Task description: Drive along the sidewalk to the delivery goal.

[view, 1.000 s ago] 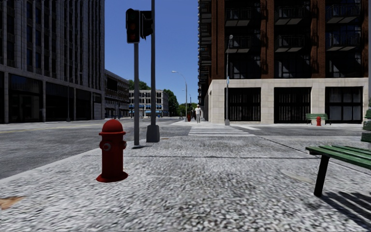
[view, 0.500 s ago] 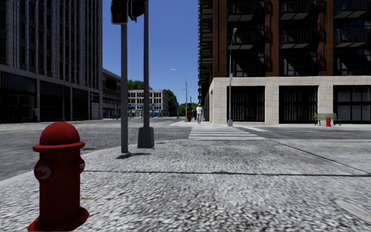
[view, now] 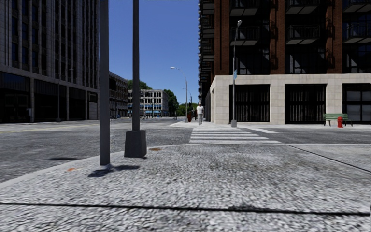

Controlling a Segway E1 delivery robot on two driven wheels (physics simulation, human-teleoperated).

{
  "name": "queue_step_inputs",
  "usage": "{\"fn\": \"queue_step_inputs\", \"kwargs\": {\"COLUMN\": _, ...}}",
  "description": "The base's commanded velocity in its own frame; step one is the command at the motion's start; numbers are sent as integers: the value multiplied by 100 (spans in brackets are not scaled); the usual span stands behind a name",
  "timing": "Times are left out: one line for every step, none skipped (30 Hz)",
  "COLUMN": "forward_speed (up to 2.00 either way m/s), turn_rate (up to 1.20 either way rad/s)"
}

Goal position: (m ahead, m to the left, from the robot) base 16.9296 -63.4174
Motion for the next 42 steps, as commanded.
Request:
{"fn": "queue_step_inputs", "kwargs": {"forward_speed": 200, "turn_rate": -18}}
{"fn": "queue_step_inputs", "kwargs": {"forward_speed": 200, "turn_rate": -19}}
{"fn": "queue_step_inputs", "kwargs": {"forward_speed": 200, "turn_rate": -20}}
{"fn": "queue_step_inputs", "kwargs": {"forward_speed": 200, "turn_rate": -21}}
{"fn": "queue_step_inputs", "kwargs": {"forward_speed": 200, "turn_rate": -21}}
{"fn": "queue_step_inputs", "kwargs": {"forward_speed": 200, "turn_rate": -22}}
{"fn": "queue_step_inputs", "kwargs": {"forward_speed": 200, "turn_rate": -23}}
{"fn": "queue_step_inputs", "kwargs": {"forward_speed": 200, "turn_rate": -23}}
{"fn": "queue_step_inputs", "kwargs": {"forward_speed": 200, "turn_rate": -23}}
{"fn": "queue_step_inputs", "kwargs": {"forward_speed": 200, "turn_rate": -24}}
{"fn": "queue_step_inputs", "kwargs": {"forward_speed": 200, "turn_rate": -25}}
{"fn": "queue_step_inputs", "kwargs": {"forward_speed": 200, "turn_rate": -26}}
{"fn": "queue_step_inputs", "kwargs": {"forward_speed": 200, "turn_rate": -26}}
{"fn": "queue_step_inputs", "kwargs": {"forward_speed": 200, "turn_rate": -26}}
{"fn": "queue_step_inputs", "kwargs": {"forward_speed": 200, "turn_rate": -26}}
{"fn": "queue_step_inputs", "kwargs": {"forward_speed": 200, "turn_rate": -26}}
{"fn": "queue_step_inputs", "kwargs": {"forward_speed": 200, "turn_rate": -26}}
{"fn": "queue_step_inputs", "kwargs": {"forward_speed": 200, "turn_rate": -27}}
{"fn": "queue_step_inputs", "kwargs": {"forward_speed": 200, "turn_rate": -27}}
{"fn": "queue_step_inputs", "kwargs": {"forward_speed": 200, "turn_rate": -27}}
{"fn": "queue_step_inputs", "kwargs": {"forward_speed": 200, "turn_rate": -28}}
{"fn": "queue_step_inputs", "kwargs": {"forward_speed": 200, "turn_rate": -28}}
{"fn": "queue_step_inputs", "kwargs": {"forward_speed": 200, "turn_rate": -28}}
{"fn": "queue_step_inputs", "kwargs": {"forward_speed": 200, "turn_rate": -28}}
{"fn": "queue_step_inputs", "kwargs": {"forward_speed": 200, "turn_rate": -28}}
{"fn": "queue_step_inputs", "kwargs": {"forward_speed": 200, "turn_rate": -28}}
{"fn": "queue_step_inputs", "kwargs": {"forward_speed": 200, "turn_rate": -28}}
{"fn": "queue_step_inputs", "kwargs": {"forward_speed": 200, "turn_rate": -28}}
{"fn": "queue_step_inputs", "kwargs": {"forward_speed": 200, "turn_rate": -28}}
{"fn": "queue_step_inputs", "kwargs": {"forward_speed": 200, "turn_rate": -28}}
{"fn": "queue_step_inputs", "kwargs": {"forward_speed": 200, "turn_rate": -29}}
{"fn": "queue_step_inputs", "kwargs": {"forward_speed": 200, "turn_rate": -29}}
{"fn": "queue_step_inputs", "kwargs": {"forward_speed": 200, "turn_rate": -30}}
{"fn": "queue_step_inputs", "kwargs": {"forward_speed": 200, "turn_rate": -32}}
{"fn": "queue_step_inputs", "kwargs": {"forward_speed": 200, "turn_rate": -37}}
{"fn": "queue_step_inputs", "kwargs": {"forward_speed": 200, "turn_rate": -40}}
{"fn": "queue_step_inputs", "kwargs": {"forward_speed": 200, "turn_rate": -41}}
{"fn": "queue_step_inputs", "kwargs": {"forward_speed": 200, "turn_rate": -41}}
{"fn": "queue_step_inputs", "kwargs": {"forward_speed": 200, "turn_rate": -41}}
{"fn": "queue_step_inputs", "kwargs": {"forward_speed": 200, "turn_rate": -41}}
{"fn": "queue_step_inputs", "kwargs": {"forward_speed": 200, "turn_rate": -41}}
{"fn": "queue_step_inputs", "kwargs": {"forward_speed": 200, "turn_rate": -41}}
